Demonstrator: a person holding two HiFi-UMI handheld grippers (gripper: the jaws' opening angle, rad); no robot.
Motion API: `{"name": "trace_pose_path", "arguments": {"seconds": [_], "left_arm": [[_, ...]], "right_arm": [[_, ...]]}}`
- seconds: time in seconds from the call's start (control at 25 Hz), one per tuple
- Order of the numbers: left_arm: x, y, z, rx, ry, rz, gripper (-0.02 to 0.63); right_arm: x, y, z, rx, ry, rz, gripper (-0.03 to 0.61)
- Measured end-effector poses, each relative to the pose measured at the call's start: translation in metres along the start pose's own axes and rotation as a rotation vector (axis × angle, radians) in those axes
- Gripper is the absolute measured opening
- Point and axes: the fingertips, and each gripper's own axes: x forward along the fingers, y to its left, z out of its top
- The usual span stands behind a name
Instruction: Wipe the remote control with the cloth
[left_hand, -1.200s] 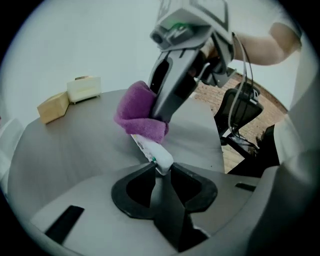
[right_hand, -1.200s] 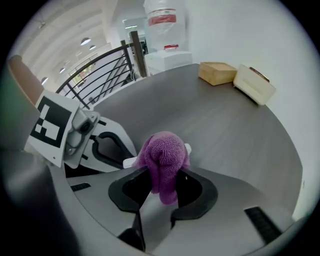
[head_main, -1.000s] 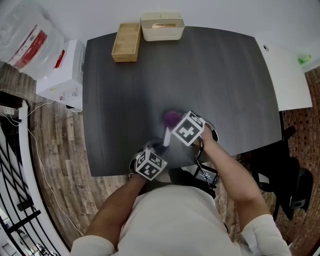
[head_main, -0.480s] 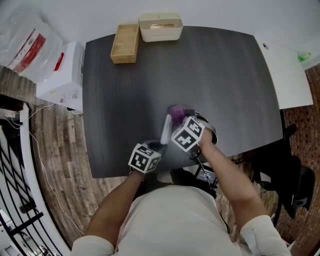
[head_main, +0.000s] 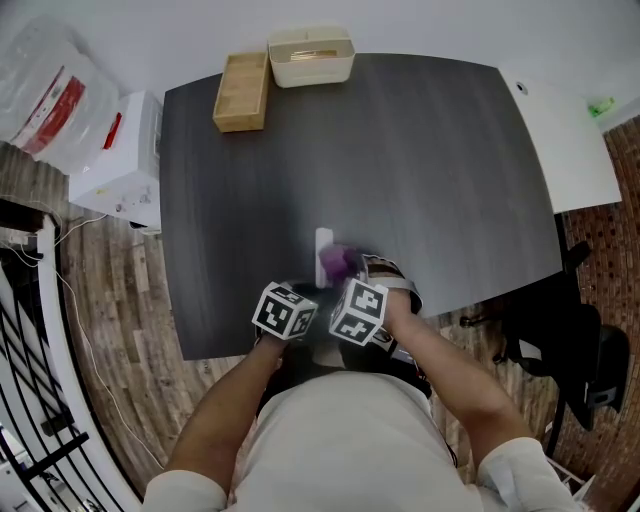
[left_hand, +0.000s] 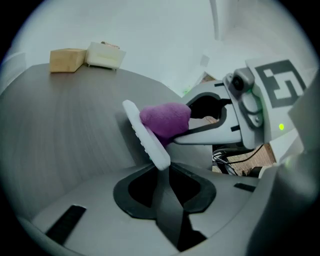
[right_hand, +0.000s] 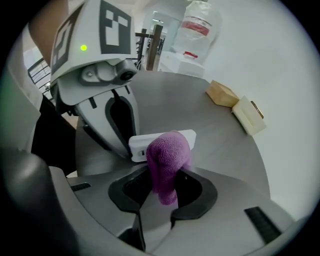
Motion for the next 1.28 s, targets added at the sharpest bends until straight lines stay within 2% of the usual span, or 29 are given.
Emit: {"name": "trace_pose_path", "arguments": {"seconds": [0.16,0.4,0.6,0.68,0.8,0.96,1.12,1.2,1.28], "left_arm": [[0.000,0.001,0.000,-0.003,0.006,-0.003,0.072],[0.000,0.002,-0.002,-0.017,0.028,-0.015,0.072],[0.000,0.002,-0.006,0.034,0.053,0.000,0.074],[-0.002,-0.001,-0.009,0.054,0.069,-0.013,0.082],[-0.007,-0.007,-0.015,0.075,0.087,-0.040,0.159],[-0.018,-0.010,-0.031,0.120,0.126,-0.046,0.226],[-0.030,-0.004,-0.045,0.175,0.163,0.002,0.235],[-0.032,0.002,-0.049,0.205,0.173,0.042,0.235],[-0.034,0.003,-0.050,0.202,0.166,0.060,0.235]], "right_arm": [[-0.006,0.016,0.000,-0.026,-0.015,0.049,0.124],[-0.011,0.029,-0.002,0.019,-0.023,0.125,0.124],[-0.014,0.035,-0.004,0.019,-0.025,0.151,0.124],[-0.013,0.036,-0.007,0.019,-0.021,0.154,0.124],[-0.014,0.038,-0.005,0.006,-0.017,0.158,0.124],[-0.010,0.040,-0.004,-0.019,-0.006,0.151,0.124],[-0.007,0.035,-0.002,-0.008,-0.004,0.147,0.124],[-0.006,0.024,-0.002,0.030,-0.001,0.119,0.124],[-0.003,0.005,-0.002,0.088,0.017,0.070,0.124]]}}
